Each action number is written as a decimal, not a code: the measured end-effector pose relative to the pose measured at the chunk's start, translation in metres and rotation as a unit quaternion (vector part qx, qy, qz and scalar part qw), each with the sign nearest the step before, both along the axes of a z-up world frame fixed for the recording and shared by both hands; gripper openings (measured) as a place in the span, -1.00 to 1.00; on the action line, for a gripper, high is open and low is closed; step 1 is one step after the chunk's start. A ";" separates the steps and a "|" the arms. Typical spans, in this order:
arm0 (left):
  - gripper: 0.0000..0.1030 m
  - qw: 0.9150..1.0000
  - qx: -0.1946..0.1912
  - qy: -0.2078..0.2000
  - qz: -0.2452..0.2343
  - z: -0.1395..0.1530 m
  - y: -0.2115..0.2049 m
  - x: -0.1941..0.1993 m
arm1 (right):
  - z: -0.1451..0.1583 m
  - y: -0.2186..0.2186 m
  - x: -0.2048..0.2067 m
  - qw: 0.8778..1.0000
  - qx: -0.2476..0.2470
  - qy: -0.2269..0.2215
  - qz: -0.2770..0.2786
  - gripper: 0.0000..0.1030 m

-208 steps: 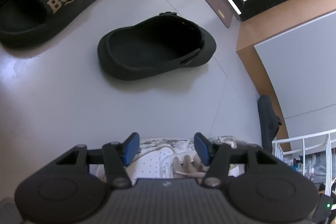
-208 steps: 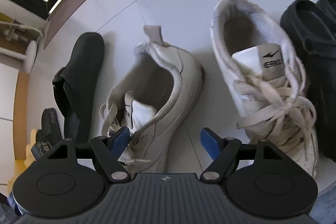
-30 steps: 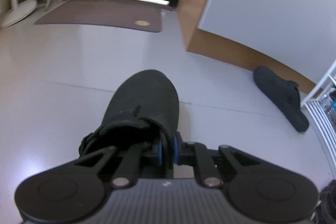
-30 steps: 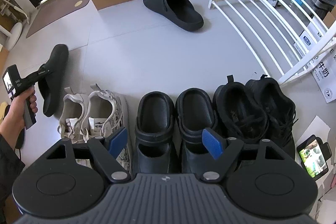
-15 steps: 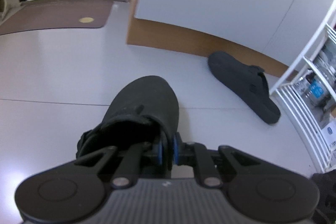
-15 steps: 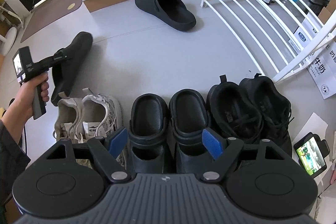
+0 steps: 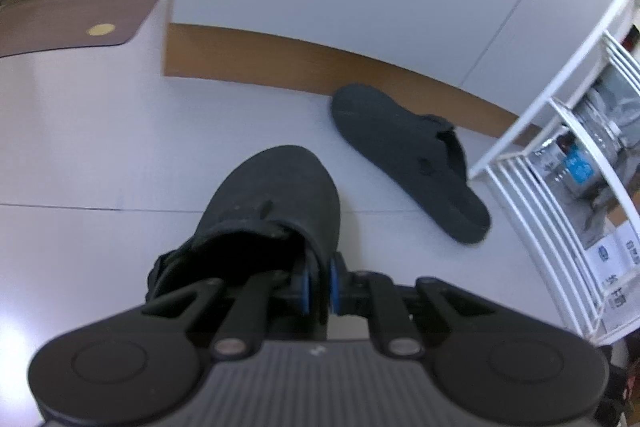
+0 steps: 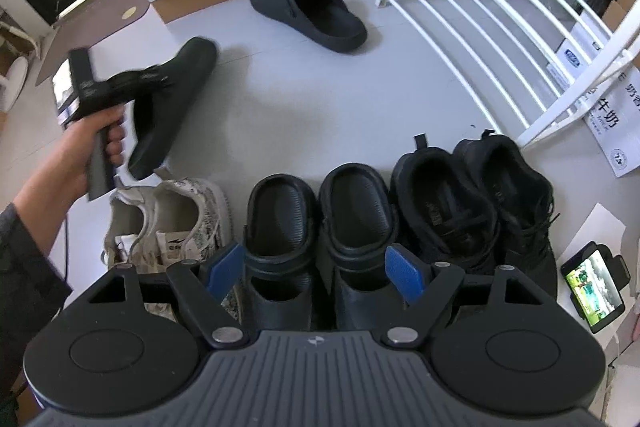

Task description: Organize scattered shoes

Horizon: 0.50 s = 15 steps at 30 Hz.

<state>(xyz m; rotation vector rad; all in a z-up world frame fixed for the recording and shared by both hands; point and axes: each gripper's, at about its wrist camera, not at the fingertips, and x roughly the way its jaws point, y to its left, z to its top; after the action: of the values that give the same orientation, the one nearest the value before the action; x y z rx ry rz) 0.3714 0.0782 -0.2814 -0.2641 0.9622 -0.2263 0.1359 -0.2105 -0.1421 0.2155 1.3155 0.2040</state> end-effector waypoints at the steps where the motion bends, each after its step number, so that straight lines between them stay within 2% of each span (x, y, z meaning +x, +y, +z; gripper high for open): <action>1: -0.80 1.000 0.001 -0.001 -0.009 -0.001 -0.006 -0.001 | 0.000 0.000 0.000 1.000 0.000 0.000 -0.001 0.60; 5: -0.80 0.999 0.004 0.003 -0.032 -0.007 -0.020 0.001 | -0.001 -0.002 0.000 1.000 0.001 0.002 -0.008 0.60; 7: -0.77 0.998 -0.004 0.042 -0.039 -0.017 -0.025 0.005 | -0.001 -0.001 0.000 1.000 0.000 0.004 -0.008 0.60; 9: -0.67 0.997 -0.009 0.059 -0.041 -0.020 -0.029 0.004 | -0.001 0.000 0.000 1.000 0.003 0.007 -0.007 0.60; 10: -0.57 0.997 -0.005 0.056 -0.044 -0.019 -0.031 0.001 | 0.000 0.001 0.000 1.000 0.004 0.007 -0.006 0.60; 11: -0.38 0.997 -0.002 0.053 -0.047 -0.017 -0.032 -0.001 | 0.001 0.001 0.000 1.000 0.005 0.006 -0.005 0.60; 15: -0.18 0.997 -0.014 0.056 -0.041 -0.010 -0.026 -0.009 | 0.009 0.005 0.003 1.000 0.009 -0.003 0.005 0.60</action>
<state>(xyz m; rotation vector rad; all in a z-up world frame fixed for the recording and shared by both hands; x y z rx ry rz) 0.3621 0.0519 -0.2918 -0.2655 1.0826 -0.3034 0.1390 -0.2057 -0.1329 0.2234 1.3090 0.2257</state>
